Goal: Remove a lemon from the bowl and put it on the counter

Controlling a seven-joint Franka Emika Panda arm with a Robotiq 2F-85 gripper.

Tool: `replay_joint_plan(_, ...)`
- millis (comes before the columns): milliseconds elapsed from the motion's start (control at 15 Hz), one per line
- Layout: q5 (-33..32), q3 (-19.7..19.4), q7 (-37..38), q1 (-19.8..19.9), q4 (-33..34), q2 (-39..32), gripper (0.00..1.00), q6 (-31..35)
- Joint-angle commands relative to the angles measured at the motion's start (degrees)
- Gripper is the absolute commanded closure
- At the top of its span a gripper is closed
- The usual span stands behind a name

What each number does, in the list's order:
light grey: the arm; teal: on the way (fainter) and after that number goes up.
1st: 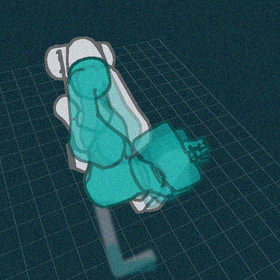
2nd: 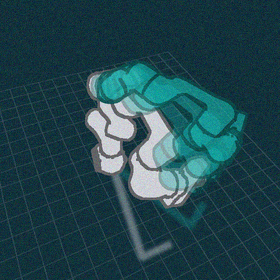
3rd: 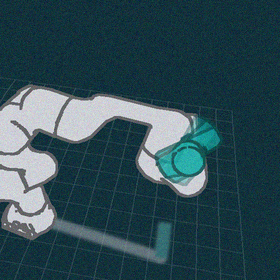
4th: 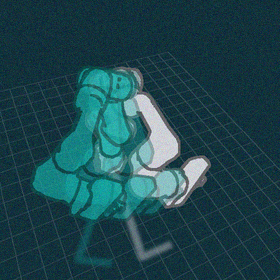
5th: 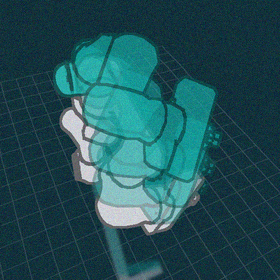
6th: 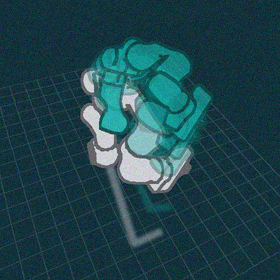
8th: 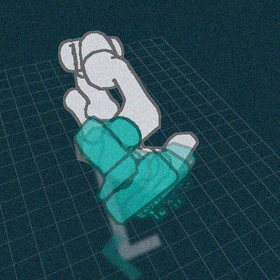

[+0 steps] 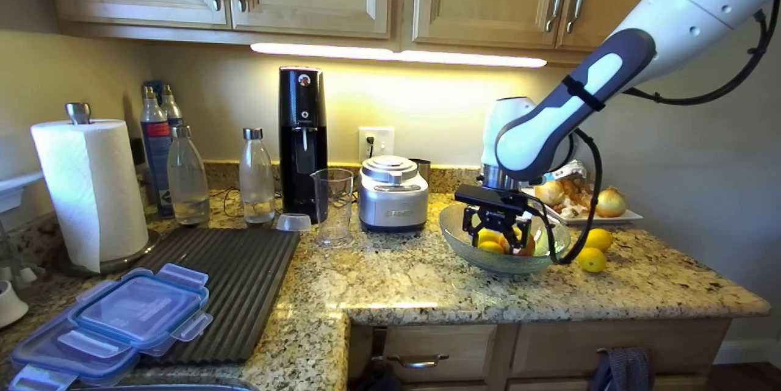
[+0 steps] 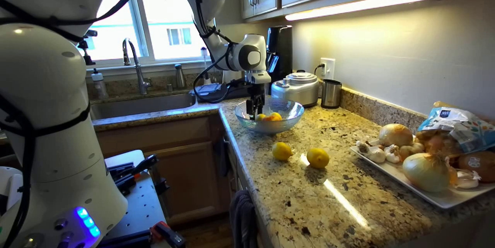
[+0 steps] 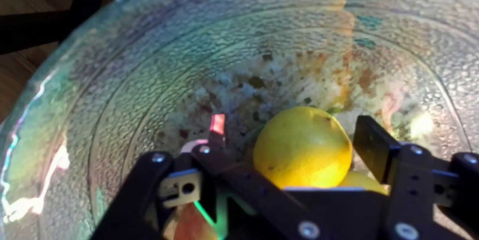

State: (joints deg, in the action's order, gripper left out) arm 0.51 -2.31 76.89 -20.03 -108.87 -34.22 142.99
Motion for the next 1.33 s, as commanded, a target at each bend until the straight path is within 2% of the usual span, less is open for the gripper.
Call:
replay_joint_plan(0,-0.96,0.16,0.42,0.19,-0.46,-0.45,0.0,-0.88)
replay_joint_plan(333,-1.69,-0.23,0.52,0.04,-0.56,-0.61,0.0,-0.75)
replay_joint_plan(400,-1.6,-0.11,0.33,0.16,-0.67,-0.54,0.03,-0.58)
replay_joint_plan(467,-1.7,-0.16,0.32,0.11,-0.79,-0.42,0.27,-0.41)
replay_joint_plan(533,-1.79,-0.2,0.33,0.08,-0.92,-0.33,0.27,-0.11)
replay_joint_plan(600,-1.83,-0.2,0.26,0.11,-0.99,-0.29,0.32,0.1)
replay_joint_plan(1000,-1.95,0.22,-0.85,0.28,-1.09,0.4,0.69,0.62)
replay_joint_plan(1267,-3.79,0.36,-1.74,-0.22,-2.06,2.38,0.78,0.54)
